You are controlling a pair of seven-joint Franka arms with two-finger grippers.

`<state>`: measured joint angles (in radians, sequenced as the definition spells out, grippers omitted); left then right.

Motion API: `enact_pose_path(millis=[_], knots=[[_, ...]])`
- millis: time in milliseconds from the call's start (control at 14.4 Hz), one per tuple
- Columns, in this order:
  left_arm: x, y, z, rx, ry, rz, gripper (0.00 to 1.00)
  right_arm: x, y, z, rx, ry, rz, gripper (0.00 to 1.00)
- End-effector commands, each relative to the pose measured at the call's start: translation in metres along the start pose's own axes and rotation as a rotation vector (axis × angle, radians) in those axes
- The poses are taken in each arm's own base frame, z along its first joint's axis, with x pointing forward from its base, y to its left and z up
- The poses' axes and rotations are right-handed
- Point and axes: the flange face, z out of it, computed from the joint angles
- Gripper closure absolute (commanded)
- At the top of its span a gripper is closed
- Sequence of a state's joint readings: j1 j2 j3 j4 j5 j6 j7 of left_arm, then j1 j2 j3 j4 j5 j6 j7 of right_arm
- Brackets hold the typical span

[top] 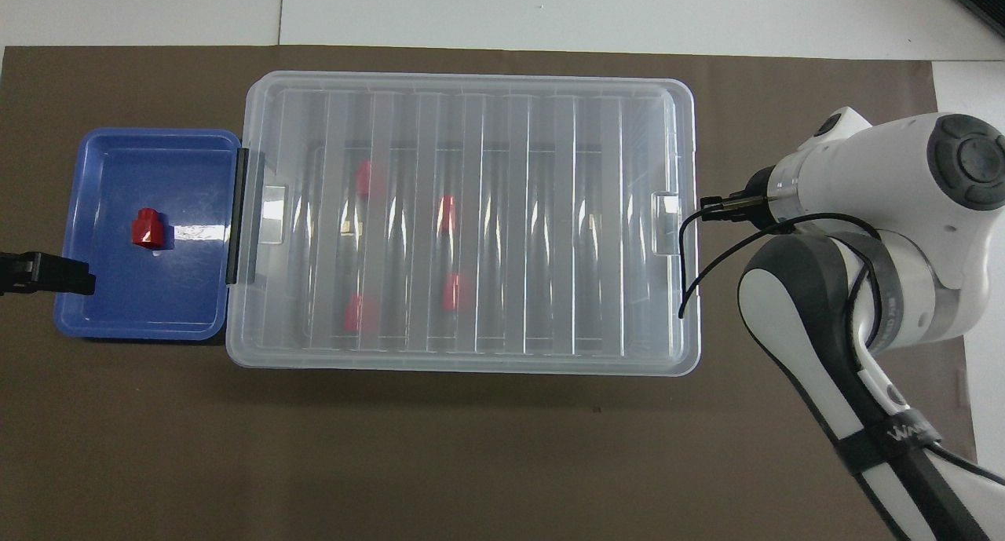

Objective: Place red block in blue tray from box

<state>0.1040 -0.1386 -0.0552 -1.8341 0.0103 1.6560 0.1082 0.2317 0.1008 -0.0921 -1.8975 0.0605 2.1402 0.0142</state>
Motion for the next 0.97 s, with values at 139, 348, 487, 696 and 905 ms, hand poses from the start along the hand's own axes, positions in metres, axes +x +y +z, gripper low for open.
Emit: enact_pose_path(millis=[139,348,487,696,905], knots=[[0.064,0.01,-0.018,-0.007,-0.065,-0.013,0.0,-0.005,0.029,-0.064,-0.09,-0.061,-0.019,1.0],[0.055,0.007,-0.025,-0.015,-0.065,-0.074,0.0,-0.014,0.043,-0.113,-0.095,-0.087,0.064,0.11],[0.052,0.011,-0.011,-0.017,-0.111,-0.073,0.0,-0.022,0.051,-0.141,-0.094,-0.1,0.104,0.0],[0.048,0.017,-0.017,-0.017,-0.125,-0.065,0.0,-0.035,0.083,-0.18,-0.077,-0.158,0.175,0.0],[0.048,0.021,-0.022,-0.016,-0.106,-0.062,0.0,-0.041,0.095,-0.199,-0.077,-0.19,0.202,0.0]])
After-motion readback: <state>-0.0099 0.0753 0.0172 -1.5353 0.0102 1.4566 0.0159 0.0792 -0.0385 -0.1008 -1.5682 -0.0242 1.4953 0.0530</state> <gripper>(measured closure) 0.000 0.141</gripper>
